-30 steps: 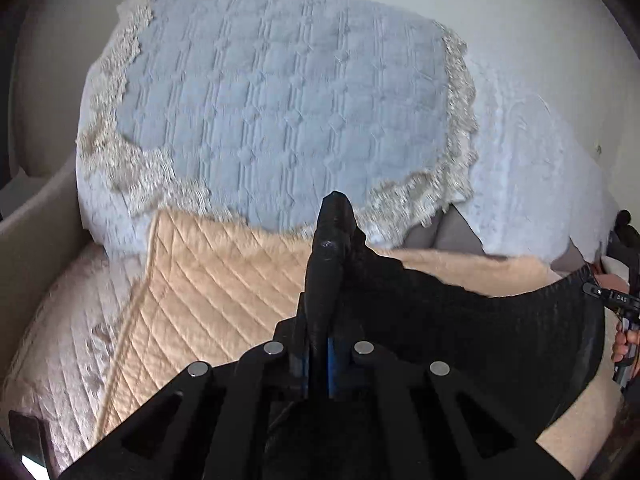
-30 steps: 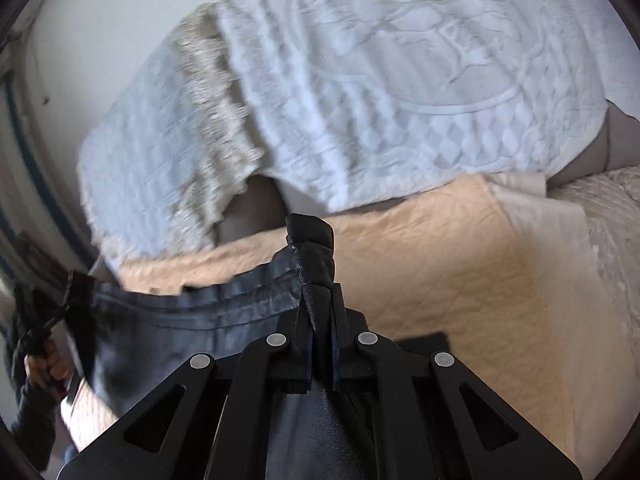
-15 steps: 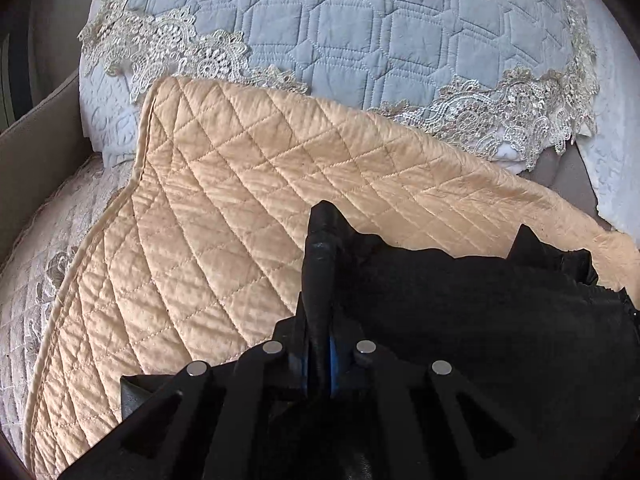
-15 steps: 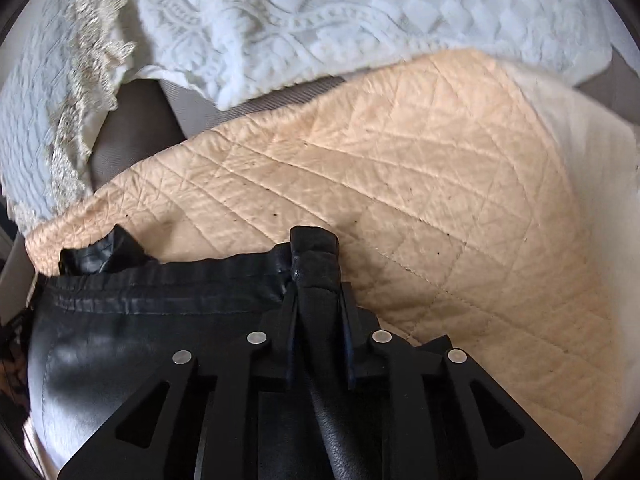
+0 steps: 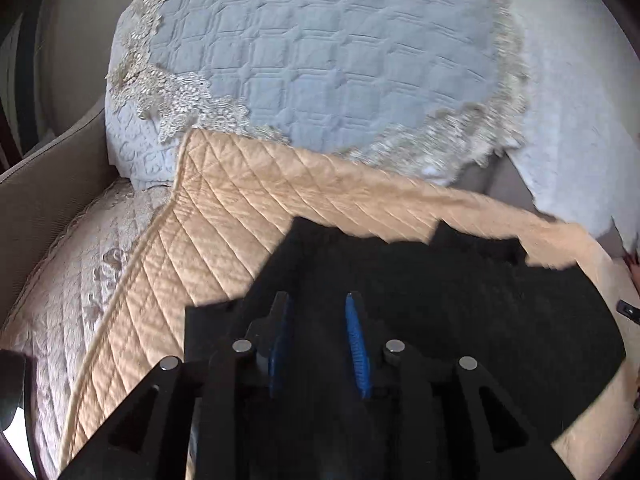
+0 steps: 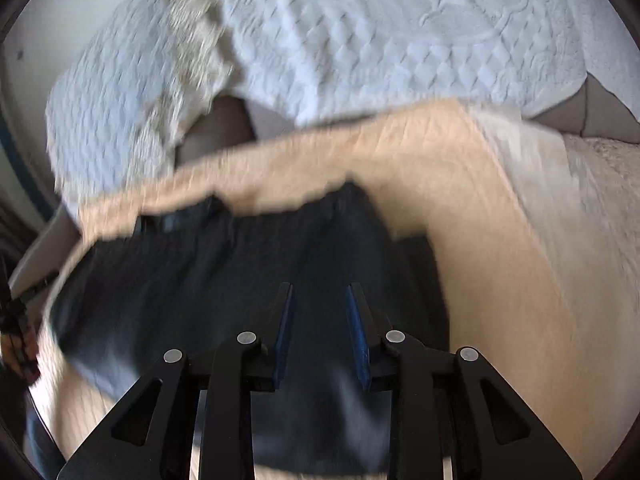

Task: Fold large clothes

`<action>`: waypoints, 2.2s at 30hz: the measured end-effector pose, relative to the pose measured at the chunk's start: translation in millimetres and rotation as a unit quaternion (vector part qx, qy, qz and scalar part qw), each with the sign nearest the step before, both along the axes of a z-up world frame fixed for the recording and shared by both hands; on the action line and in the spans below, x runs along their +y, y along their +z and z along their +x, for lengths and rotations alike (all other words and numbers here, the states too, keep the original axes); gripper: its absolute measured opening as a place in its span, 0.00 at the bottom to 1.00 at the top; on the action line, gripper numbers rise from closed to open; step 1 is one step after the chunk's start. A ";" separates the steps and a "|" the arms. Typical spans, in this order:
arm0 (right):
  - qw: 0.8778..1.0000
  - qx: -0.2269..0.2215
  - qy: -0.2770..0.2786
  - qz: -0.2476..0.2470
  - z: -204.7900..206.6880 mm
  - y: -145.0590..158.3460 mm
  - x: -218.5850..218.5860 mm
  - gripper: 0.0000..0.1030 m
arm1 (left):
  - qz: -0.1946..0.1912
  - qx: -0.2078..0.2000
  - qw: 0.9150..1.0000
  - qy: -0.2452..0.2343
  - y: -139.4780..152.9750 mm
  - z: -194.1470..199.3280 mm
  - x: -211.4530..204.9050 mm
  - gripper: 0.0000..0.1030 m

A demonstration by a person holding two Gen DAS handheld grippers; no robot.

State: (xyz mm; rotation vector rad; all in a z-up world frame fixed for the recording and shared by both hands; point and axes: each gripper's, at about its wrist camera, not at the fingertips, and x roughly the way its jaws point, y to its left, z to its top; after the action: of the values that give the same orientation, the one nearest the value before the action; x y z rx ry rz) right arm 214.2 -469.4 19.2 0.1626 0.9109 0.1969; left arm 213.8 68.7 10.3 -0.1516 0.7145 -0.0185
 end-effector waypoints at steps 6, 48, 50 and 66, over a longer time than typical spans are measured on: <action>0.998 0.052 -0.037 -0.008 6.2 -45.8 -24.3 0.08 | -0.001 0.068 0.998 0.005 -54.4 -1.3 4.1 0.27; 0.996 0.031 -0.077 -0.015 -26.0 -29.7 -12.6 0.04 | 0.030 0.047 0.998 0.039 -41.2 -26.6 -4.4 0.37; 0.996 0.043 -0.080 -0.009 -20.9 -46.0 -17.4 0.02 | 0.011 0.053 0.998 0.037 -52.8 -27.6 2.4 0.37; 0.996 0.026 -0.083 -0.016 45.2 -56.8 -23.0 0.02 | 0.004 0.048 0.998 0.042 -56.2 16.6 16.4 0.38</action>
State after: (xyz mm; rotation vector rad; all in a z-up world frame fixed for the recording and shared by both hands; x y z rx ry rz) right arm 259.4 -492.5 -37.7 0.2138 0.9476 0.0235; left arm 230.4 85.0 -46.0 -0.1754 0.8032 0.0725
